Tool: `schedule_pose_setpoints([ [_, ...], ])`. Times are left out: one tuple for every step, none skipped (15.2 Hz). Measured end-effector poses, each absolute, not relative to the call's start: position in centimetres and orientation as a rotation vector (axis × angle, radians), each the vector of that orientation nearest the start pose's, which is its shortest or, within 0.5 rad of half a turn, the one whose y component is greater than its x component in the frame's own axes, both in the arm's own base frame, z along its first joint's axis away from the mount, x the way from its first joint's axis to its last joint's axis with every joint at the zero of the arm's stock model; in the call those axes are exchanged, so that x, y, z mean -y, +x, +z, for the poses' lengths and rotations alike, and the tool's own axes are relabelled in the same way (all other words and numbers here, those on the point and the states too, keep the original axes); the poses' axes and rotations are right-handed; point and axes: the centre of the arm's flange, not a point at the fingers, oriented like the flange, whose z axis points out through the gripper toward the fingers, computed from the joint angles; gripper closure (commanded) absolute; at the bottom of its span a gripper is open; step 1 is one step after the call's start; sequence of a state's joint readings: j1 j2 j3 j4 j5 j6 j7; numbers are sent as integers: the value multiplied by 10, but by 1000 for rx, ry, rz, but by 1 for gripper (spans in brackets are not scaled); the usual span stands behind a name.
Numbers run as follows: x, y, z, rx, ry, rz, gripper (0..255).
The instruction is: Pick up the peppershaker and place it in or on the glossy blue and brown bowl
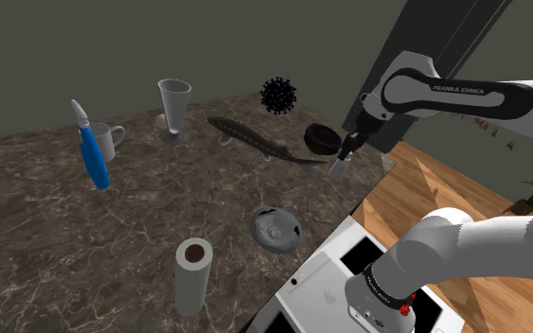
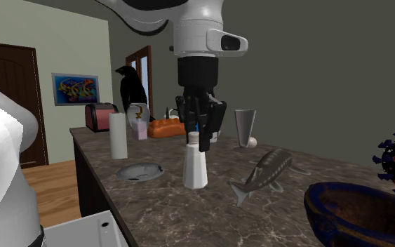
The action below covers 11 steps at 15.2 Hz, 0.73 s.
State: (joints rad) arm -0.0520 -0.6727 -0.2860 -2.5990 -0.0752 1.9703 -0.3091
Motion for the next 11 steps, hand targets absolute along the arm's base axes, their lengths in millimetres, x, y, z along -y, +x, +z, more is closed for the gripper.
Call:
schedule_pose_setpoints([
  [124, 330, 467, 87, -3044, -86, 255],
  [124, 330, 473, 87, -3044, -86, 255],
  [124, 330, 478, 87, -3044, -86, 255],
  [124, 330, 484, 87, -3044, -86, 255],
  [125, 331, 488, 87, -3044, -86, 255],
  [125, 332, 495, 87, -3044, -86, 255],
  [125, 331, 499, 87, -3044, -86, 255],
  [124, 330, 504, 87, -3044, -86, 255],
  [124, 331, 510, 87, -3044, -86, 255],
  [125, 331, 515, 87, -3044, -86, 255],
  [125, 330, 521, 87, -3044, -86, 255],
])
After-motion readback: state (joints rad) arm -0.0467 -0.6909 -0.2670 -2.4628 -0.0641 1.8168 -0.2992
